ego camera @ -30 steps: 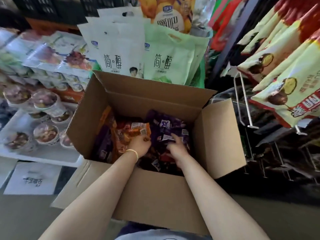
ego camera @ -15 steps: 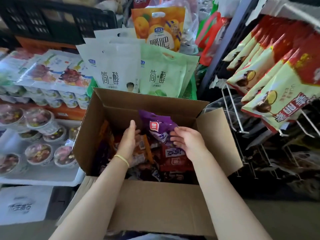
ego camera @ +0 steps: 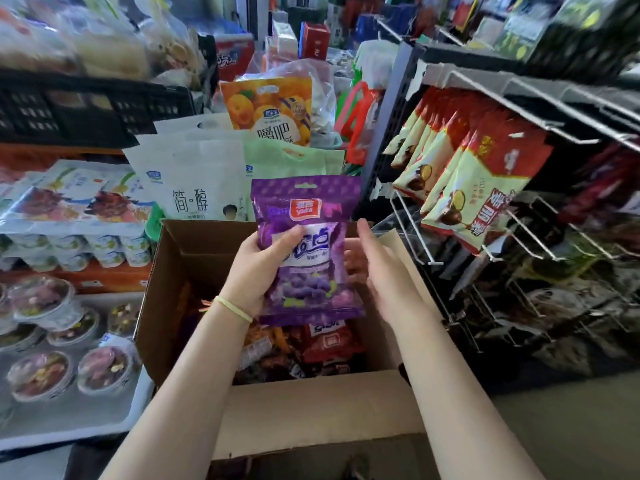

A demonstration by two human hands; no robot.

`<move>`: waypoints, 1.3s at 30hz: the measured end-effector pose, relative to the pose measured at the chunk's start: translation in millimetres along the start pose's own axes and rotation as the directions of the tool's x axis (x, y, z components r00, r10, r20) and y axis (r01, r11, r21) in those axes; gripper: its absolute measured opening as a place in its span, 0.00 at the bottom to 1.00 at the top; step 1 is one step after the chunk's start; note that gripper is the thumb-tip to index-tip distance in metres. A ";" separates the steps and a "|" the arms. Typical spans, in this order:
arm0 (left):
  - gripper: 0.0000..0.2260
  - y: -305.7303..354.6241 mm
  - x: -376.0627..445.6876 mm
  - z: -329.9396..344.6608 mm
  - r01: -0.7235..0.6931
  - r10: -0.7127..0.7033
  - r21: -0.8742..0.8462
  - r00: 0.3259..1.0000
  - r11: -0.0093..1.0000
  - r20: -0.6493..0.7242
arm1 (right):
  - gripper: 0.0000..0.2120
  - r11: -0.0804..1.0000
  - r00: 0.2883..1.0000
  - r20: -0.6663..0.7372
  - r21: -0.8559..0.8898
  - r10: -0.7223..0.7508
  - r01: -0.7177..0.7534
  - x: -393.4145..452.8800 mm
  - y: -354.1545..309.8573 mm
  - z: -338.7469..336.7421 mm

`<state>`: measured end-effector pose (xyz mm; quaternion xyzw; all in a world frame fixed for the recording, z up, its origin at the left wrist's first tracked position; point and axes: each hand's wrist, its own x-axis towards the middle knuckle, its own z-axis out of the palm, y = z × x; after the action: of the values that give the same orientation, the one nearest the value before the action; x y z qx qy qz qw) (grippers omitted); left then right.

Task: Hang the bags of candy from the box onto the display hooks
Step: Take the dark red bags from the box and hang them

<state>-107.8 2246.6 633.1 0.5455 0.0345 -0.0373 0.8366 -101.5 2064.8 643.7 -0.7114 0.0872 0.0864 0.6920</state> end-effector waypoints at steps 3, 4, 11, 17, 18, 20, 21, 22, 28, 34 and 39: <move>0.22 10.0 -7.7 20.2 -0.066 0.064 0.028 0.997 0.997 0.049 | 0.29 0.983 0.977 0.126 -0.044 -0.172 0.178 -15.4 -11.0 1.0; 0.21 12.8 -9.3 27.8 -0.100 0.098 0.033 0.993 0.994 0.064 | 0.26 0.971 0.968 0.111 -0.051 -0.225 0.232 -19.4 -15.4 -0.3; 0.16 19.3 -13.8 100.0 -0.283 0.277 0.035 0.954 0.958 0.116 | 0.09 0.872 0.872 -0.011 -0.019 -0.490 0.490 -42.9 -46.6 -58.3; 0.14 2.3 -2.2 188.2 -0.326 0.286 0.103 0.915 0.940 0.284 | 0.11 0.859 0.870 -0.117 0.141 -0.479 0.492 -47.3 -59.9 -153.9; 0.15 -3.6 -1.0 207.7 -0.328 0.283 0.099 0.907 0.940 0.312 | 0.11 0.852 0.872 -0.125 0.185 -0.473 0.489 -48.2 -63.2 -173.2; 0.17 -20.2 2.3 251.5 -0.333 0.282 0.100 0.896 0.938 0.343 | 0.06 0.829 0.869 -0.153 0.262 -0.470 0.495 -45.4 -66.2 -218.2; 0.16 -30.1 4.8 274.5 -0.338 0.286 0.104 0.896 0.935 0.340 | 0.04 0.818 0.868 -0.163 0.290 -0.469 0.497 -41.3 -66.3 -242.5; 0.14 -41.1 7.7 298.3 -0.340 0.291 0.105 0.899 0.935 0.328 | 0.04 0.814 0.869 -0.175 0.303 -0.463 0.495 -37.7 -67.1 -266.6; 0.08 -104.8 32.6 437.2 -0.231 0.228 -0.002 0.962 0.973 0.151 | 0.05 0.846 0.887 -0.254 0.287 -0.385 0.449 -4.1 -58.2 -402.5; 0.10 -145.3 61.6 527.6 -0.151 0.151 0.001 0.988 0.989 0.041 | 0.04 0.836 0.876 -0.256 0.283 -0.407 0.471 27.8 -66.0 -500.1; 0.12 -154.1 84.0 576.0 -0.144 0.144 -0.020 0.989 0.989 0.028 | 0.03 0.812 0.870 -0.299 0.330 -0.393 0.481 51.8 -81.4 -547.5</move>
<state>-29.9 1655.4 716.5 0.5383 -0.0171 0.0155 0.8424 -30.1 1519.5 725.0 -0.5630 0.0109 -0.1731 0.8081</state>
